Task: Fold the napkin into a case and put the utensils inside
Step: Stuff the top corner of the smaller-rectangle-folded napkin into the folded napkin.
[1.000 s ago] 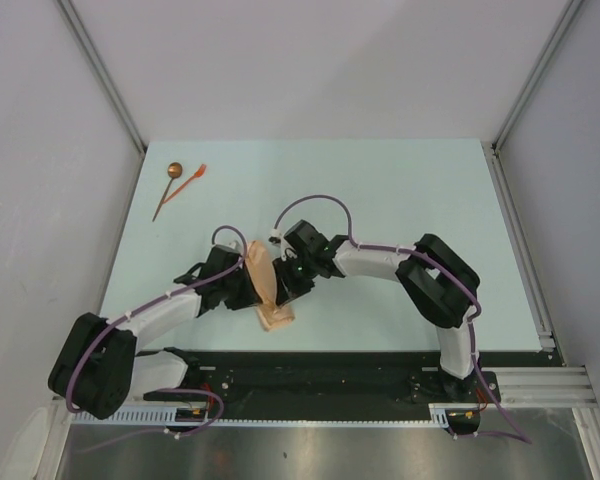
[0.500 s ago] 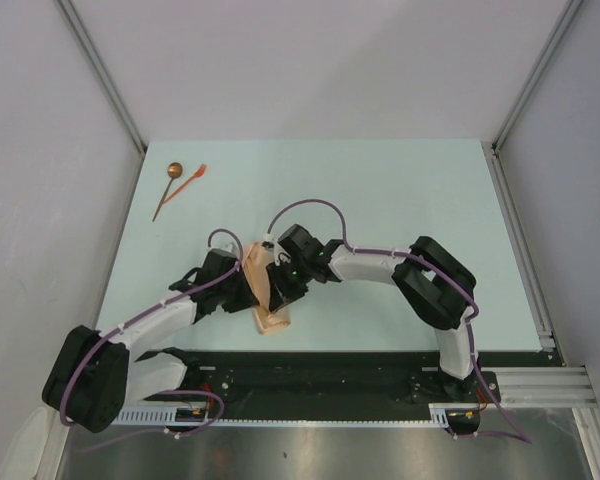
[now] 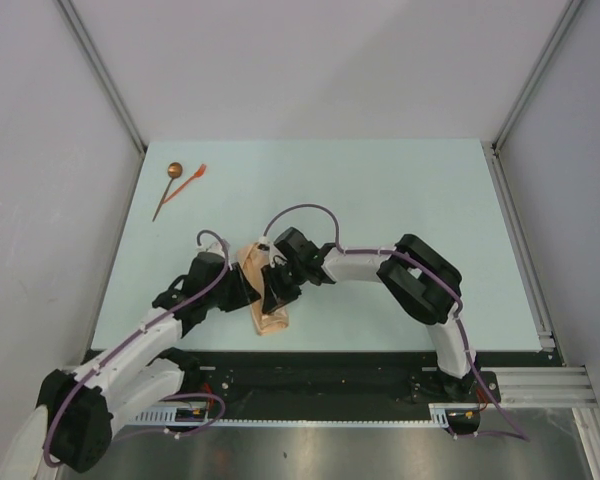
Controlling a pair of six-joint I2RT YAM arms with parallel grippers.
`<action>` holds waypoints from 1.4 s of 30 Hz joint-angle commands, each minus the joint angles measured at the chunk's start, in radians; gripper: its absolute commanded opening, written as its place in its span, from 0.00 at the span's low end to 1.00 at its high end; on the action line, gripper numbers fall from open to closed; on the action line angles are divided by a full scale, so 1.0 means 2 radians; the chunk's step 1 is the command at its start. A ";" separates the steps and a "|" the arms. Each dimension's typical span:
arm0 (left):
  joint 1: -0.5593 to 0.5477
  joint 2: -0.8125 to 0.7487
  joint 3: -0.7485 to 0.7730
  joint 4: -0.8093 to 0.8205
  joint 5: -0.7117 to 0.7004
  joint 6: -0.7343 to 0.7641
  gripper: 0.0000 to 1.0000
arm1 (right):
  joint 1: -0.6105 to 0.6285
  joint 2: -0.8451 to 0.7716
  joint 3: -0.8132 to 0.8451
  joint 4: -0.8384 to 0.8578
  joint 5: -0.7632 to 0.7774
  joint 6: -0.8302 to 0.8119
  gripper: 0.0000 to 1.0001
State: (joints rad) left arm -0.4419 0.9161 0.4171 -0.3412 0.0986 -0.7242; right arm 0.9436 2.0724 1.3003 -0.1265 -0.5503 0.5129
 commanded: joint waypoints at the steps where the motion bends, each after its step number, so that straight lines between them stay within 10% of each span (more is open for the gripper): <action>1: 0.002 -0.021 0.004 0.027 0.073 0.009 0.32 | -0.009 0.016 -0.007 0.031 -0.013 0.014 0.26; 14: 0.002 0.044 -0.048 0.086 0.135 -0.009 0.07 | -0.025 0.009 -0.024 0.058 -0.043 0.043 0.26; 37: -0.001 0.041 -0.061 0.021 0.080 -0.030 0.00 | -0.047 0.009 -0.025 0.084 -0.056 0.044 0.26; 42: 0.009 0.015 0.009 -0.011 0.052 -0.019 0.34 | -0.044 0.019 -0.015 0.073 -0.048 0.034 0.26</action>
State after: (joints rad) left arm -0.4385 0.9867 0.3088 -0.2642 0.2790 -0.7979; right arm 0.8494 2.0899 1.2541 0.0067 -0.6487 0.5991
